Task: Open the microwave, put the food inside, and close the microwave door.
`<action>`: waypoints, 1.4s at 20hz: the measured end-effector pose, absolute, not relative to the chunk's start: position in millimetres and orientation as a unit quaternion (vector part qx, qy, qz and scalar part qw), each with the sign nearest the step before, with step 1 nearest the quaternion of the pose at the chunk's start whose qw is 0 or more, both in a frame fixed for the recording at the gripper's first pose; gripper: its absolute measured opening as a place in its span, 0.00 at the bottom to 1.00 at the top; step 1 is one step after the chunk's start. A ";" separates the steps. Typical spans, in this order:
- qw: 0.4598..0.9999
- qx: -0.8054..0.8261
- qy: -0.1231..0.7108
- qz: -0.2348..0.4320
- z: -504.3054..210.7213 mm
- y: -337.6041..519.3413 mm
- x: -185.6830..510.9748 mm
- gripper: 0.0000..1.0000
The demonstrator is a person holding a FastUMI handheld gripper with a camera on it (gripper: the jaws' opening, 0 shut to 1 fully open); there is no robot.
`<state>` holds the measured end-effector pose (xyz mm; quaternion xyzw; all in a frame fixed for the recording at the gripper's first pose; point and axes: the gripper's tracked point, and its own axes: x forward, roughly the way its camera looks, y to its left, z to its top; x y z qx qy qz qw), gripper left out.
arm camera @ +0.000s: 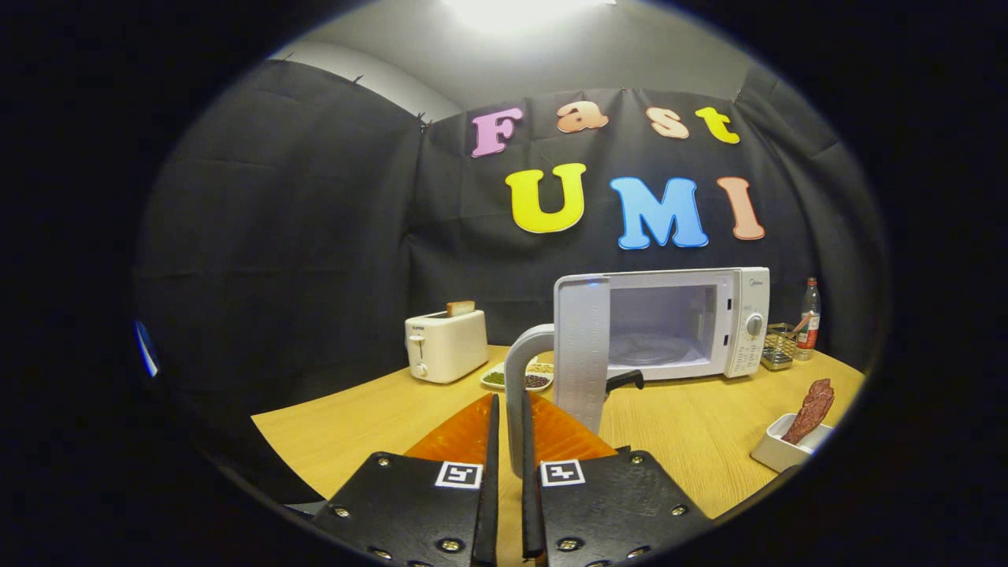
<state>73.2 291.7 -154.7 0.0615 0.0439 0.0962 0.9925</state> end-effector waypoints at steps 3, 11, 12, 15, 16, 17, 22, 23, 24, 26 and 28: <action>0.987 0.066 0.050 0.137 -143.2 274.4 62.5 0.12; 0.993 0.001 0.064 0.099 -147.4 116.3 50.0 0.86; 0.994 0.000 0.064 0.092 -150.5 98.1 49.3 0.93; 0.996 0.005 0.070 0.047 -164.9 32.2 44.1 0.95; 0.997 0.018 0.074 0.034 -169.7 12.7 45.0 0.95; 0.996 0.035 0.080 0.027 -176.8 -0.3 45.1 0.95; 0.982 0.122 0.138 -0.036 -234.6 -77.9 51.1 0.97; 0.978 0.146 0.146 -0.033 -242.5 -82.0 52.1 0.98; 0.973 0.166 0.156 -0.023 -250.7 -80.6 55.6 0.98; 0.962 0.210 0.172 0.006 -266.5 -73.5 60.8 0.87; 0.946 0.275 0.168 0.028 -266.4 -69.3 59.6 0.63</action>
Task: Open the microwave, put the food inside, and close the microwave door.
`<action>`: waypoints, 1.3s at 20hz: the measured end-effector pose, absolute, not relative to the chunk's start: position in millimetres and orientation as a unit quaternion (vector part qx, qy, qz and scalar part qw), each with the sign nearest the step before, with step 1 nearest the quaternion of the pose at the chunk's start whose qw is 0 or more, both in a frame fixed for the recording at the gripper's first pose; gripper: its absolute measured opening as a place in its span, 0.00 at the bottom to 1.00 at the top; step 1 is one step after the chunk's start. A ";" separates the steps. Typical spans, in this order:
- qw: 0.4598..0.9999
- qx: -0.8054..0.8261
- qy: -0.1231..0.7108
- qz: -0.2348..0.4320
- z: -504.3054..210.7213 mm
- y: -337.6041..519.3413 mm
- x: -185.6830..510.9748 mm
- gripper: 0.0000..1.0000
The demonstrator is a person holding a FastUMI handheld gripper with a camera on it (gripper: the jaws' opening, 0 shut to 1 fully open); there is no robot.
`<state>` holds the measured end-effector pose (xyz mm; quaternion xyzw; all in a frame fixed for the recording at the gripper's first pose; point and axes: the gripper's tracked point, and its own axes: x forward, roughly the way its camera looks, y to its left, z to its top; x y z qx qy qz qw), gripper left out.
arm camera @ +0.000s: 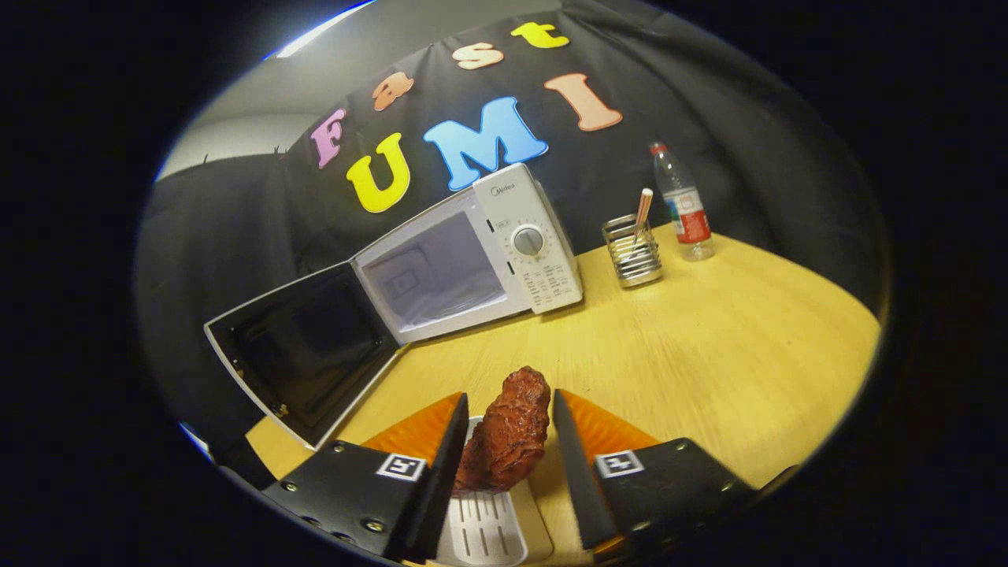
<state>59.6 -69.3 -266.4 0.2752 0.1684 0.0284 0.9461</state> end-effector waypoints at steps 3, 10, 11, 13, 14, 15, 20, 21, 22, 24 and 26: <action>0.909 0.381 0.161 0.058 -264.7 -67.4 65.3 0.23; 0.914 0.368 0.167 0.045 -244.5 -73.2 56.5 0.11; 0.916 0.365 0.160 0.042 -236.6 -74.3 56.2 0.11; 0.916 0.369 0.149 0.047 -219.2 -73.4 60.7 0.11; 0.918 0.366 0.144 0.052 -209.5 -70.2 64.8 0.11; 0.921 0.360 0.136 0.053 -197.8 -67.4 70.9 0.11; 0.932 0.342 0.102 0.067 -152.7 -37.5 126.5 0.10; 0.935 0.336 0.097 0.065 -147.0 -31.6 141.0 0.11; 0.937 0.329 0.095 0.063 -143.3 -25.0 155.0 0.11; 0.941 0.319 0.094 0.062 -139.1 -8.9 183.3 0.10; 0.942 0.320 0.089 0.058 -135.5 3.8 214.3 0.11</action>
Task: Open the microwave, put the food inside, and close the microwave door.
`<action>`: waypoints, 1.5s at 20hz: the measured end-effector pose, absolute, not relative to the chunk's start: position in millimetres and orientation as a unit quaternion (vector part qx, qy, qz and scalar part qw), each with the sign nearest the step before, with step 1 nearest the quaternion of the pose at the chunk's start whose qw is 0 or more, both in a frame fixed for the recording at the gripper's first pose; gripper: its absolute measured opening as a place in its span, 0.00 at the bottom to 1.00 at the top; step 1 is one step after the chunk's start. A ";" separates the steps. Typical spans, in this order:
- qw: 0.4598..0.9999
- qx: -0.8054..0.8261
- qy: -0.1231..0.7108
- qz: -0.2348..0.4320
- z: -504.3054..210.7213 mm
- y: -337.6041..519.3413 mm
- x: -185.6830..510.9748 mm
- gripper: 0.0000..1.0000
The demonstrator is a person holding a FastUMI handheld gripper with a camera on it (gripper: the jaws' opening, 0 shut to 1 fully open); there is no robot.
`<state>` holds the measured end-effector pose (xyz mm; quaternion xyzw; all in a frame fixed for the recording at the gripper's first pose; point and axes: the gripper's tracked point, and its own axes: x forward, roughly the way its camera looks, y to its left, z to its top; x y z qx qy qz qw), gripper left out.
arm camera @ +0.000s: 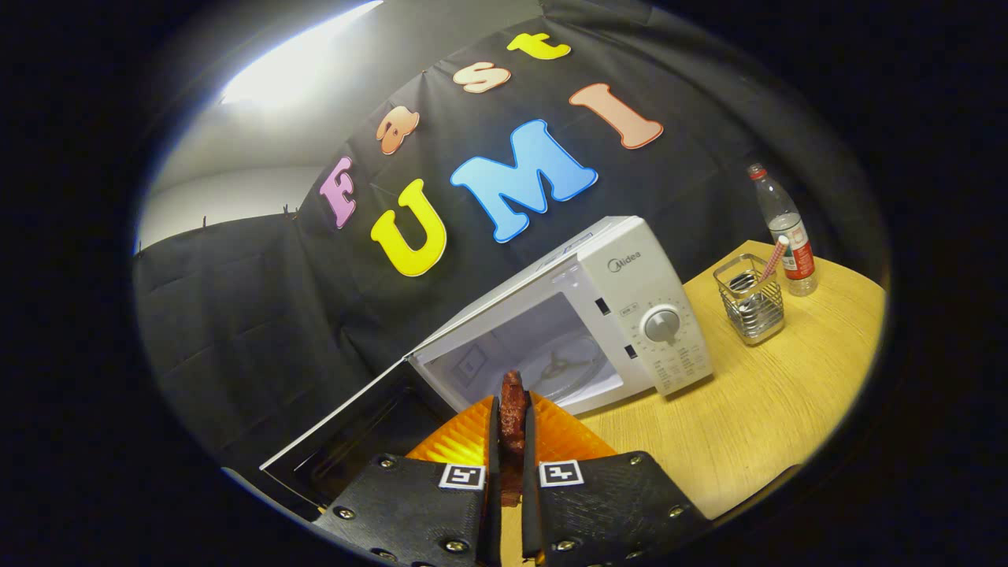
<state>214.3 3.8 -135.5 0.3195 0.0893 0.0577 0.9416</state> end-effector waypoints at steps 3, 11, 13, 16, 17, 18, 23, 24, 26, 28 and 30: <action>0.942 0.320 0.089 0.047 -137.3 23.3 263.0 0.11; 0.952 0.294 0.089 -0.011 -176.1 44.3 375.7 0.10; 0.953 0.290 0.089 -0.016 -183.4 51.9 394.8 0.10; 0.953 0.289 0.082 -0.030 -188.8 57.0 416.8 0.10; 0.954 0.289 0.077 -0.036 -191.2 58.2 423.8 0.10; 0.954 0.288 0.077 -0.042 -195.5 59.3 430.7 0.10; 0.946 0.314 0.061 -0.055 -205.4 58.4 459.1 0.10; 0.944 0.320 0.056 -0.059 -206.3 55.3 466.8 0.11; 0.945 0.308 0.052 -0.092 -216.4 41.5 475.9 0.12; 0.945 0.303 0.051 -0.113 -227.0 29.1 482.8 0.19; 0.946 0.283 0.062 -0.142 -240.5 17.4 482.8 0.31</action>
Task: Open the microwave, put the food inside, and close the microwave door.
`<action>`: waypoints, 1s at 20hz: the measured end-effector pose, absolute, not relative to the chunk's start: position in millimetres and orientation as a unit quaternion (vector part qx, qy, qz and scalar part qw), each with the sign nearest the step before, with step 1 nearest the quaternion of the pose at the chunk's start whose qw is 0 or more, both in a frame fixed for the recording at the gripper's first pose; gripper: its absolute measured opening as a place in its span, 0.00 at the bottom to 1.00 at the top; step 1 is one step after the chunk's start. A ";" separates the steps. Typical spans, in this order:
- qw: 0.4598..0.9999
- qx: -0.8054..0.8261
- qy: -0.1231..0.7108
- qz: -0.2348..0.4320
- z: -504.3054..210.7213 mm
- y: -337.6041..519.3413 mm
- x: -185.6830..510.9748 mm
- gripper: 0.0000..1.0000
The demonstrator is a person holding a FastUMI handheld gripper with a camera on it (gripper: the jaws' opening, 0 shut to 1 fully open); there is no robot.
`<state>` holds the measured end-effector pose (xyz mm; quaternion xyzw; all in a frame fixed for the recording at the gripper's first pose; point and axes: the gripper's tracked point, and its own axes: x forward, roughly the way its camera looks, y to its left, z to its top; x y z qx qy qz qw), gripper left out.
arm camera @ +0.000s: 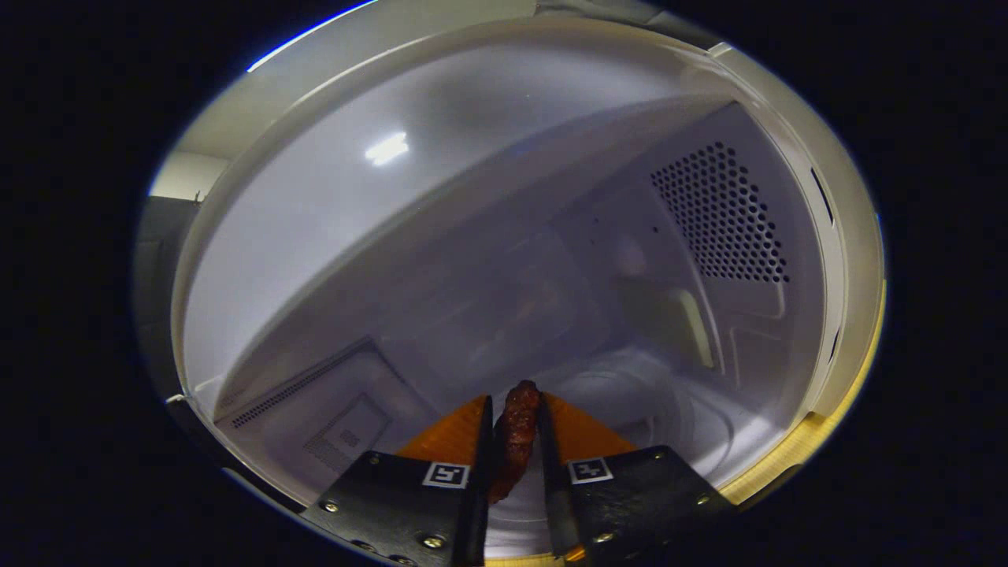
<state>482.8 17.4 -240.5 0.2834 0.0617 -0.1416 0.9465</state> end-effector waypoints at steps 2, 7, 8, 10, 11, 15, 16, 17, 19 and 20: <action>0.951 0.268 0.066 -0.140 -246.0 15.6 480.5 0.43; 0.965 0.203 0.053 -0.155 -230.3 14.5 465.2 0.91; 0.972 0.161 0.027 -0.168 -214.4 6.6 460.6 0.95; 0.981 0.123 -0.001 -0.150 -191.1 15.4 448.3 0.97; 0.984 0.124 0.006 -0.127 -188.5 27.4 440.5 0.97; 0.989 0.140 0.033 -0.027 -161.2 74.0 377.8 0.98; 0.989 0.144 0.033 0.003 -150.0 86.5 356.7 0.98; 0.988 0.149 0.029 0.030 -137.9 98.7 335.4 0.98; 0.986 0.145 0.020 0.075 -111.7 119.4 295.0 0.97; 0.985 0.141 0.019 0.097 -101.3 130.6 276.0 0.97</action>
